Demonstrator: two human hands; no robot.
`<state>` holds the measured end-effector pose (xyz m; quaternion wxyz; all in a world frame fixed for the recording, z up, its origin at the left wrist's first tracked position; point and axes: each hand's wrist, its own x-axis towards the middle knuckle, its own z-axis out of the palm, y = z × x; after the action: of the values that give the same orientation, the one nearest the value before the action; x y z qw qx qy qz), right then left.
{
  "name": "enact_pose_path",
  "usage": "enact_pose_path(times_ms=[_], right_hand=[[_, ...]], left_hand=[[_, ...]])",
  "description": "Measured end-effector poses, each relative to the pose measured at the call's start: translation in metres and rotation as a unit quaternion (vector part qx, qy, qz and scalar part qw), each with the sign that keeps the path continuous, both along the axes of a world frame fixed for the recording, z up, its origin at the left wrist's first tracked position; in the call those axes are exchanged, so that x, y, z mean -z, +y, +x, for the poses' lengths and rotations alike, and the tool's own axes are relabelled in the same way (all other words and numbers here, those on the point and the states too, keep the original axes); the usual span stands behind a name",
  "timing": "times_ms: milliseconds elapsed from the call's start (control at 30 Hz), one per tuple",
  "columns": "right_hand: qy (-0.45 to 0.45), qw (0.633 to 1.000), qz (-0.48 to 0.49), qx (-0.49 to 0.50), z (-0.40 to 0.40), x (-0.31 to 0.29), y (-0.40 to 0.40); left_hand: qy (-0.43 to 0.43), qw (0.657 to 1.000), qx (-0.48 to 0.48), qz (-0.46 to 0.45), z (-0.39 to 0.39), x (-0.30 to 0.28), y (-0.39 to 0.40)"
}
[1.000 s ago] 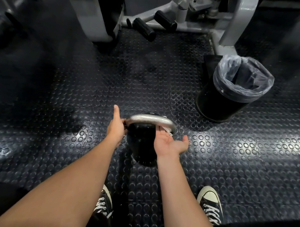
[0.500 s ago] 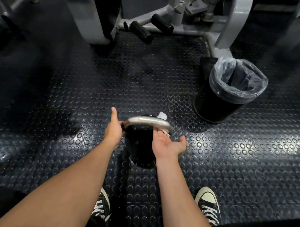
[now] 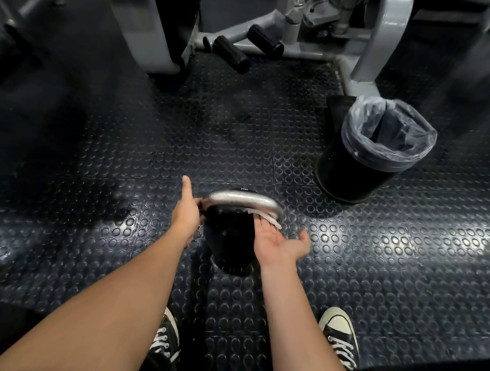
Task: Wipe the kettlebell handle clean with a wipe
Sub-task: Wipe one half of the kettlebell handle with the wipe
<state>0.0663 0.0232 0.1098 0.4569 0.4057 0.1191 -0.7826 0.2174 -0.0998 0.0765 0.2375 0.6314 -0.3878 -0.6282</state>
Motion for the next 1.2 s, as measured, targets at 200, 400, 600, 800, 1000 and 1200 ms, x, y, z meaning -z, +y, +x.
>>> enact_pose_path(times_ms=[200,400,600,800,1000,1200], right_hand=[[0.032,0.999,-0.002,-0.007,0.007,-0.007,-0.012],[0.036,0.999,0.006,-0.021,0.005,-0.002,-0.004],[0.008,1.000,-0.008,0.005,0.007,-0.008,-0.010],[0.013,1.000,0.000,0.009,0.007,-0.009,-0.009],[0.019,1.000,-0.008,-0.006,0.008,-0.012,-0.006],[0.025,1.000,0.008,-0.014,0.007,-0.007,-0.015]], left_hand=[[-0.001,1.000,-0.008,-0.002,0.001,0.005,-0.001],[0.000,1.000,0.000,0.007,0.003,0.013,-0.005],[0.010,1.000,0.001,0.002,-0.001,-0.002,0.003],[-0.005,1.000,0.012,0.004,0.003,0.010,-0.003],[-0.002,1.000,0.012,0.006,0.003,0.011,-0.003],[0.003,1.000,0.007,0.014,0.005,0.023,-0.008]])
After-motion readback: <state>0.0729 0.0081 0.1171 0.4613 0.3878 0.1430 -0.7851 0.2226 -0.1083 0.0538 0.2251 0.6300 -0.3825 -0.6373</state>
